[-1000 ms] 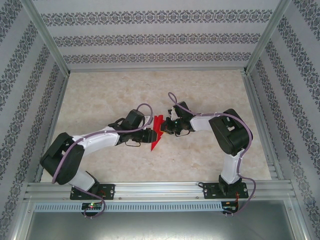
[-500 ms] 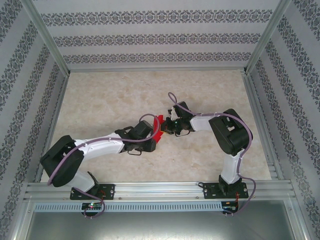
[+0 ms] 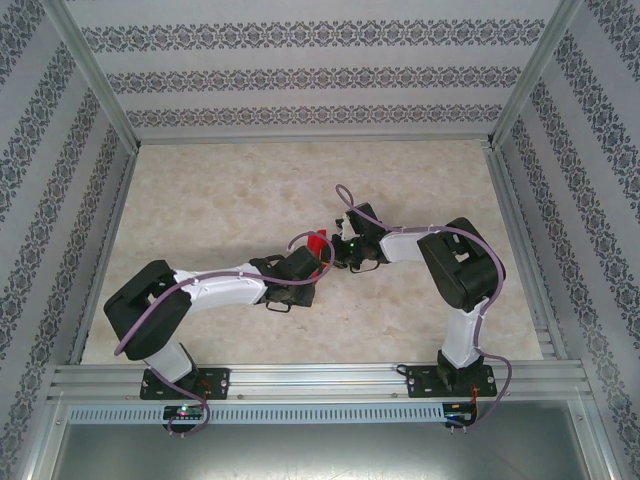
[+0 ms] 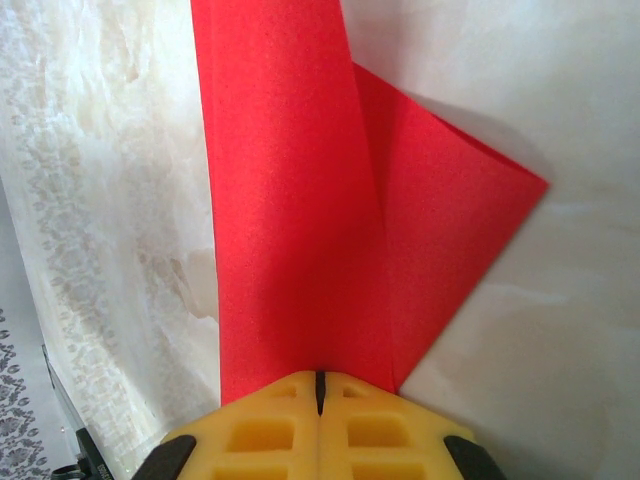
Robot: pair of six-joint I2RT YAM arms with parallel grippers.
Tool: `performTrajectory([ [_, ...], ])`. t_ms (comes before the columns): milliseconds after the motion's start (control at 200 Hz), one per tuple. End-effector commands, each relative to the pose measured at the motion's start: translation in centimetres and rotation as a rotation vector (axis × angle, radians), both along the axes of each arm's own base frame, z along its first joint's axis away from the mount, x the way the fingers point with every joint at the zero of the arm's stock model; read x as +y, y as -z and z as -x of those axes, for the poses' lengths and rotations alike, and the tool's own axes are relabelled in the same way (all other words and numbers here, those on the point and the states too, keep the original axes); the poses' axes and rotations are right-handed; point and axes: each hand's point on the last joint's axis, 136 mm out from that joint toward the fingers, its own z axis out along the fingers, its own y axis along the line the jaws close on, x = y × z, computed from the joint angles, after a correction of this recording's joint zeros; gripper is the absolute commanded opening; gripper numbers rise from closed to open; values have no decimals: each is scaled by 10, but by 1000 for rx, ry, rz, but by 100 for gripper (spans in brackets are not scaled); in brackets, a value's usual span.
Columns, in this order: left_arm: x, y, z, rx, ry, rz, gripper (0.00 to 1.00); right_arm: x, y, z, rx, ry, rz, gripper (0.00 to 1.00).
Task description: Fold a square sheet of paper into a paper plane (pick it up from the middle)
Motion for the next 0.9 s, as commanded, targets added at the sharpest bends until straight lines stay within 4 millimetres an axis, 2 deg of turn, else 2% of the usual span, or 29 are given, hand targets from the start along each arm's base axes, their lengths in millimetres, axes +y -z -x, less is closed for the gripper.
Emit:
performTrajectory([
  [0,7,3,4,-1,8,-79,20,-19,38,18,74,15,129,5],
  [275,12,6,5,-11,35,-165,12,-20,38,19,74,15,130,4],
  [405,18,8,6,-26,63,-259,9,-20,37,19,70,16,129,4],
  [649,26,14,9,-48,129,-426,8,-20,37,18,70,16,129,4],
  [894,20,20,10,-62,199,-501,8,-21,39,18,74,19,129,4],
])
